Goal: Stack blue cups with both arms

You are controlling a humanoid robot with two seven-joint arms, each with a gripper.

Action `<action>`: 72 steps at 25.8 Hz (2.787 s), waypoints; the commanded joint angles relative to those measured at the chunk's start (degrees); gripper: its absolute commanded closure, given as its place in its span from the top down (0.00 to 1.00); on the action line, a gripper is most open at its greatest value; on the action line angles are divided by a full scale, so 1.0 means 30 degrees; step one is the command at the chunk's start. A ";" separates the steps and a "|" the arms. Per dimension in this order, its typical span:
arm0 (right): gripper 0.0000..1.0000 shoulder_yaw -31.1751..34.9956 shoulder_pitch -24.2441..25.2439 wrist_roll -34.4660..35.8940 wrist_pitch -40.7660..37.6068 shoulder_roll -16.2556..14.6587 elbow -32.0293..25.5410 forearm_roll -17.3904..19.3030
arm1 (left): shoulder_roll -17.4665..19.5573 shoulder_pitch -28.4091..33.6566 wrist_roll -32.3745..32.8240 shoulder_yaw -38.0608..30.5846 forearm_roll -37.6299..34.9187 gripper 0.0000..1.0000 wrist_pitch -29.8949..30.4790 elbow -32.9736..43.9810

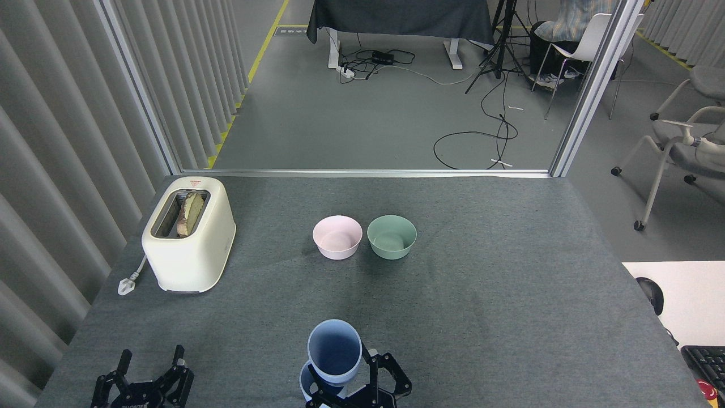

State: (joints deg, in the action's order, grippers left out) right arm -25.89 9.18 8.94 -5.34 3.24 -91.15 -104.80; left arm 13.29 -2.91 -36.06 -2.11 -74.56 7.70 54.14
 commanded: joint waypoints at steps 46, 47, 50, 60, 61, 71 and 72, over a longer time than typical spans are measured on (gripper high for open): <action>1.00 1.0738 0.3471 0.5837 -0.0711 -0.1987 0.0352 0.4375 | -0.0037 0.1906 -0.0022 0.0000 0.0038 1.00 0.0744 0.1552; 1.00 1.0738 0.3852 0.5896 -0.0623 -0.2134 0.0382 0.4931 | -0.0037 0.2111 -0.0022 0.0000 0.0067 1.00 0.0744 0.1873; 1.00 1.0826 0.4614 0.6248 -0.0623 -0.2574 0.0440 0.6660 | -0.0008 0.3048 -0.0022 0.0000 0.0097 1.00 0.0803 0.2957; 1.00 1.0621 0.5112 0.7507 -0.0535 -0.2779 0.1085 0.6924 | -0.0066 0.5656 -0.0227 -0.0088 0.0184 1.00 0.0891 0.4980; 1.00 1.0650 0.5112 0.7507 -0.0447 -0.2779 0.1143 0.6953 | -0.0066 0.5685 -0.0227 -0.0088 0.0155 1.00 0.0891 0.4950; 1.00 1.0533 0.5083 0.7507 0.0227 -0.2749 0.1349 0.6719 | -0.0096 0.5656 -0.0227 -0.0147 0.0155 1.00 0.0891 0.5067; 1.00 1.0533 0.5083 0.7507 0.0227 -0.2749 0.1349 0.6719 | -0.0096 0.5627 -0.0227 -0.0118 0.0155 1.00 0.0891 0.5067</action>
